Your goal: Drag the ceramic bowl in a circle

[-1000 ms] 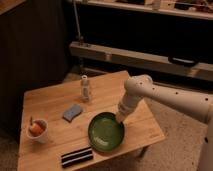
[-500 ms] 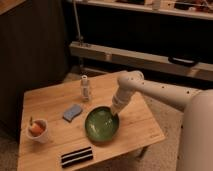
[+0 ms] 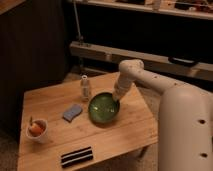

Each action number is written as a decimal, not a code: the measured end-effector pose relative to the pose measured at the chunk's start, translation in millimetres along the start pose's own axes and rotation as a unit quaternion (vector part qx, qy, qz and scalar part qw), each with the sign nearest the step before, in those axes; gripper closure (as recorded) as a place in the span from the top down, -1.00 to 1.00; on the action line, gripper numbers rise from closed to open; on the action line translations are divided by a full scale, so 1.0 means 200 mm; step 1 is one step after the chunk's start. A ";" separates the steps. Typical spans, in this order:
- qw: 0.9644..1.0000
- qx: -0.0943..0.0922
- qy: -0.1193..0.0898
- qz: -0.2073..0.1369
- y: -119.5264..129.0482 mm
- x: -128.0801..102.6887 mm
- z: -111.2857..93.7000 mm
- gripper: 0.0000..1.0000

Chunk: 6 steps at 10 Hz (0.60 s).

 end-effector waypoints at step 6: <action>0.998 0.024 0.002 0.055 -0.47 0.41 -0.16 -1.00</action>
